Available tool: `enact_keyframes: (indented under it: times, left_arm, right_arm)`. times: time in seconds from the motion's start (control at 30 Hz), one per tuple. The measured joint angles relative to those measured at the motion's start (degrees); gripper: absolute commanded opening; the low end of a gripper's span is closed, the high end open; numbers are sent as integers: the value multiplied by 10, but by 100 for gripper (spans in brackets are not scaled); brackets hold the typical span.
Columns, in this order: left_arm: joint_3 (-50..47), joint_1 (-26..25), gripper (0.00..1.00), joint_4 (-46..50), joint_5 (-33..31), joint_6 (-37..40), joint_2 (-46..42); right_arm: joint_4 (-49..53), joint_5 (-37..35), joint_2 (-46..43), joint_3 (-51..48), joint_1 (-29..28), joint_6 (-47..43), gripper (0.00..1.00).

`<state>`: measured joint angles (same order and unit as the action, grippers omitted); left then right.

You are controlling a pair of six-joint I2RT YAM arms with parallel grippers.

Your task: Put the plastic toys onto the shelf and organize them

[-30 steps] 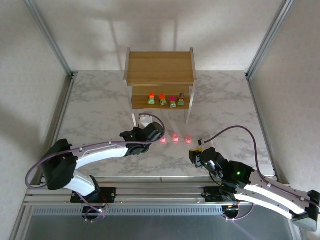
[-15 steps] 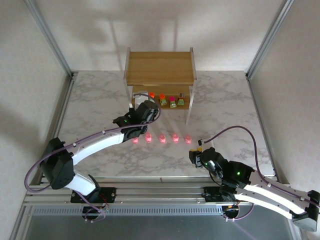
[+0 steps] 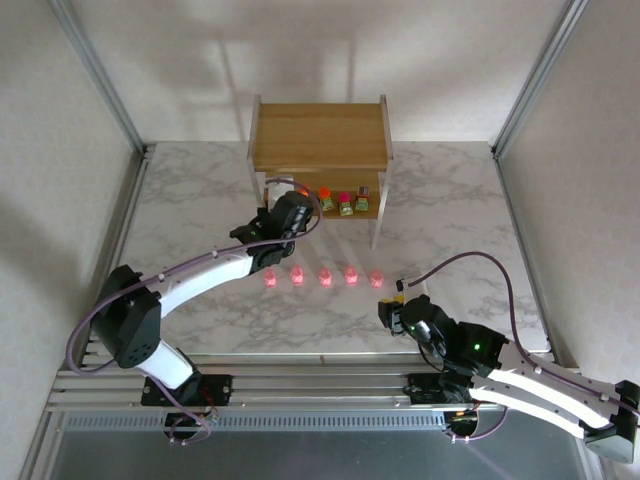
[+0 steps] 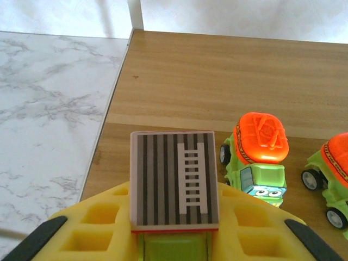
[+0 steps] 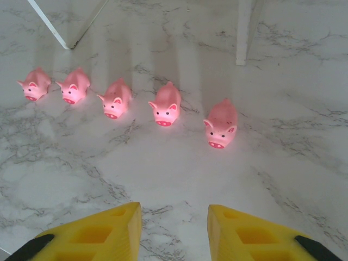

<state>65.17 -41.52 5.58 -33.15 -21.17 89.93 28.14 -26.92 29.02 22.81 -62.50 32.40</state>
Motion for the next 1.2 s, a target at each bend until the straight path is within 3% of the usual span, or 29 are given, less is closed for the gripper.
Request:
enact_keyframes:
  times: [0.87, 1.2]
  left_arm:
    - [9, 18, 26, -42, 8, -9, 55]
    - [13, 19, 34, -45, 8, -16, 61]
  right_arm:
    - [0, 0, 0, -3, 0, 0, 37]
    - [0, 1, 0, -4, 0, 0, 38]
